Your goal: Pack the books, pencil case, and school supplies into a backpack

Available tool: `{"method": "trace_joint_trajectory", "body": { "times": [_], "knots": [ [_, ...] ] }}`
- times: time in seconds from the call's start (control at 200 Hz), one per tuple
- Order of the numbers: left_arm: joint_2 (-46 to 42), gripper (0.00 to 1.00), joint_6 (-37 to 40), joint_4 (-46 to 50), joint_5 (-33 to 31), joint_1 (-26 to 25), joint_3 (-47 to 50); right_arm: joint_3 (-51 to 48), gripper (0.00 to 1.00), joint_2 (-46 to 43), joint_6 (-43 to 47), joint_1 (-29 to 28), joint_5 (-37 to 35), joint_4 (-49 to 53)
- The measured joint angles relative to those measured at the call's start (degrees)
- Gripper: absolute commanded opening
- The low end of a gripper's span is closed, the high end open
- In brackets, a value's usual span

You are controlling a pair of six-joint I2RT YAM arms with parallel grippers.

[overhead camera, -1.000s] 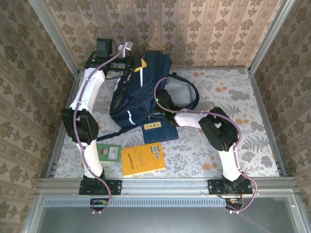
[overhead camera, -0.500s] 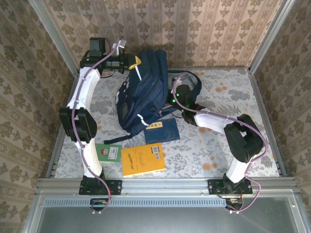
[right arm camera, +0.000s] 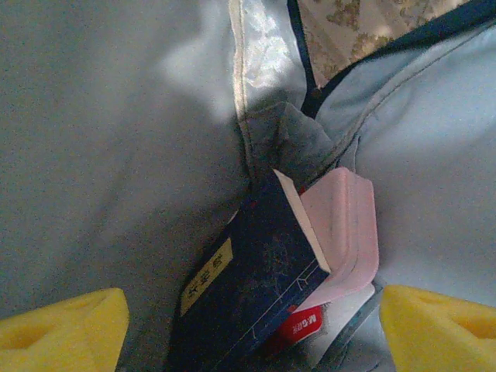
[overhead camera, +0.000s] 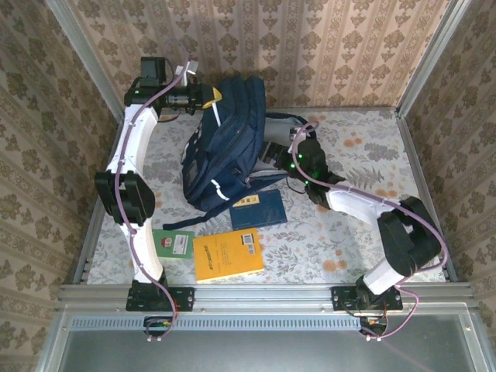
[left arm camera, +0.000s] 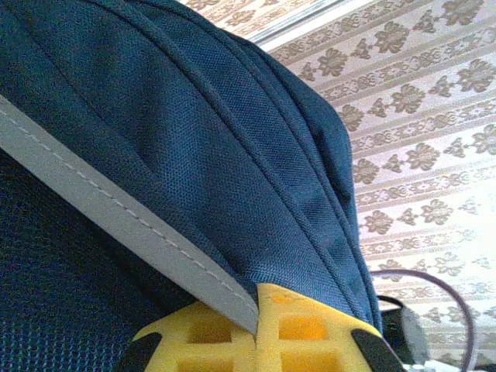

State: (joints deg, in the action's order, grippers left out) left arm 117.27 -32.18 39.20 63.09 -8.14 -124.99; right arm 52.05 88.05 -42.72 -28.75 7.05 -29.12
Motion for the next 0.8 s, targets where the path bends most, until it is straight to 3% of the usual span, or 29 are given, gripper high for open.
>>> {"method": "trace_joint_trajectory", "body": {
  "times": [0.31, 0.495, 0.625, 0.795],
  "knots": [
    [0.8, 0.0, 10.5, 12.5, -15.1, 0.2, -7.3, -4.9, 0.7, -14.5, 3.6, 0.0, -5.2, 8.0],
    [0.9, 0.0, 12.4, 13.9, -20.4, 1.1, -8.1, -8.7, 0.69, -16.4, 4.0, 0.0, -6.5, 14.6],
    [1.7, 0.1, 13.1, 14.0, -21.2, 0.4, -6.9, -8.8, 0.69, -15.4, 4.0, 0.0, -5.6, 20.5],
    [3.9, 0.33, 14.4, 12.4, -22.1, -4.2, -2.3, -8.8, 0.67, -12.5, 4.6, 0.0, -3.0, 26.8]
  ]
}}
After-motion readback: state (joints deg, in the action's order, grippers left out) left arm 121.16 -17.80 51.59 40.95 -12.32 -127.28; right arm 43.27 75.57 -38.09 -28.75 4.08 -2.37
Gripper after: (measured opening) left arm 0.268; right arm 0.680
